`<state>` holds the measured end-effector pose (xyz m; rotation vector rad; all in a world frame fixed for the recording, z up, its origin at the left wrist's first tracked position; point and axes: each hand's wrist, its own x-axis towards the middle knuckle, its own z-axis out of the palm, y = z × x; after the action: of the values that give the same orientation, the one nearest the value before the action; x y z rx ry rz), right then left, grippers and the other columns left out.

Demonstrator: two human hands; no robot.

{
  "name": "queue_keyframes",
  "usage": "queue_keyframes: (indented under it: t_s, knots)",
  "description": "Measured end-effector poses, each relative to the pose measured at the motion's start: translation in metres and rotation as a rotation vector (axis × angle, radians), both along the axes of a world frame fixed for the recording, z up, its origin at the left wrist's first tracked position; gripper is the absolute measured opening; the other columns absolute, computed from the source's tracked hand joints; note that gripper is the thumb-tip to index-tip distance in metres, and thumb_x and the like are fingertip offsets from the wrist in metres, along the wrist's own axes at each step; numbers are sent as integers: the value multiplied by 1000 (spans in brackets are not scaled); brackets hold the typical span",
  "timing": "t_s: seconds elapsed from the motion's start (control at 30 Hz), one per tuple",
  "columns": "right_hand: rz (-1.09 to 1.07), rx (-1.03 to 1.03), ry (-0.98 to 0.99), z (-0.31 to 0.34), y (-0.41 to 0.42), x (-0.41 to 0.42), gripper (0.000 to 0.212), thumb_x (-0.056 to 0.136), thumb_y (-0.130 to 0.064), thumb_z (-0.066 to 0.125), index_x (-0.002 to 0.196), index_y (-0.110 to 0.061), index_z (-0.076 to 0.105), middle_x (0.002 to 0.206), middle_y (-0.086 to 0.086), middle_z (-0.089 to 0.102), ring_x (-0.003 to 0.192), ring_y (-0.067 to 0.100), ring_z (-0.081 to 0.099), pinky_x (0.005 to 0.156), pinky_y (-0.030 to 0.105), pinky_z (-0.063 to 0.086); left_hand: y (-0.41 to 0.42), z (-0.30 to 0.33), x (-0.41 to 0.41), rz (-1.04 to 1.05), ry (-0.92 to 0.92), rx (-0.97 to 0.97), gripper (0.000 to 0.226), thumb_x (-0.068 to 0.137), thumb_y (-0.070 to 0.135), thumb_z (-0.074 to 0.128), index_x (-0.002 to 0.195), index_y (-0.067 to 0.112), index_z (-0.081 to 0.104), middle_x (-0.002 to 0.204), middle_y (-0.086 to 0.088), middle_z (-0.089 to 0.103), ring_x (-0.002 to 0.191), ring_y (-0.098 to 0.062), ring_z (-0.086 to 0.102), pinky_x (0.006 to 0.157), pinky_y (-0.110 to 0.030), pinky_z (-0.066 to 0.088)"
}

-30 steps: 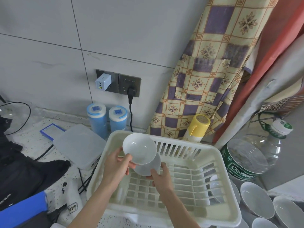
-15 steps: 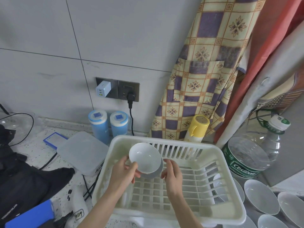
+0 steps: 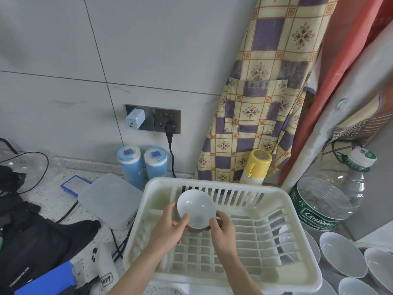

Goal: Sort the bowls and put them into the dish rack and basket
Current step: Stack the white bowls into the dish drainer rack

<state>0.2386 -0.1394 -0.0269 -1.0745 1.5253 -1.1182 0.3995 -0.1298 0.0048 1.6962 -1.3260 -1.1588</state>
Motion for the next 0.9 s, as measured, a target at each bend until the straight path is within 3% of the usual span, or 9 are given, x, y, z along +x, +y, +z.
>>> queue_keyframes:
  t_s: [0.2, 0.27, 0.33, 0.4, 0.5, 0.6, 0.9]
  knots:
    - [-36, 24, 70, -7, -3, -1, 26, 90, -16, 56, 116, -20, 62, 72, -3, 72, 66, 3, 68, 53, 11, 44, -3, -2, 0, -11, -30, 0, 41, 95, 25, 56, 129, 43, 43, 90, 0, 76, 45, 3, 55, 49, -18, 45]
    - [-36, 33, 102, -8, -4, -1, 30, 90, -17, 56, 120, -17, 62, 74, -2, 71, 69, 5, 68, 54, 12, 43, -2, -1, -1, -39, -39, -34, 41, 94, 24, 57, 115, 56, 41, 90, 5, 75, 56, 4, 60, 56, -21, 47]
    - [-29, 48, 120, -9, -4, 0, 33, 91, -18, 55, 124, -17, 60, 76, -1, 71, 72, 5, 68, 52, 11, 42, -1, -2, -1, -60, -58, -49, 43, 93, 24, 57, 105, 62, 42, 88, 2, 74, 74, -5, 68, 65, -30, 53]
    - [-25, 59, 135, -10, -4, 0, 35, 92, -19, 54, 126, -17, 59, 77, -1, 71, 73, 5, 68, 51, 11, 41, -2, -4, 0, -84, -101, -55, 42, 92, 23, 57, 109, 59, 45, 87, -5, 72, 80, -16, 69, 74, -36, 55]
    - [-19, 69, 162, -10, -4, 0, 36, 92, -20, 54, 128, -18, 58, 75, -1, 71, 70, 2, 67, 49, 9, 41, -3, -10, 3, -117, -170, -61, 33, 94, 24, 58, 121, 41, 48, 79, -7, 65, 64, -11, 56, 68, -26, 49]
    - [-23, 76, 163, -10, -4, 0, 35, 92, -19, 55, 126, -20, 58, 72, -1, 71, 68, 3, 66, 47, 9, 42, -3, -14, 3, -129, -215, -65, 26, 94, 24, 59, 119, 28, 53, 79, -8, 64, 63, -9, 53, 65, -23, 46]
    - [-22, 93, 153, -13, -5, 0, 37, 89, -16, 56, 126, -21, 57, 71, 1, 70, 65, 3, 67, 46, 9, 42, -6, -14, 2, -120, -305, -55, 19, 94, 24, 61, 112, 19, 54, 86, -4, 71, 80, -16, 67, 76, -31, 53]
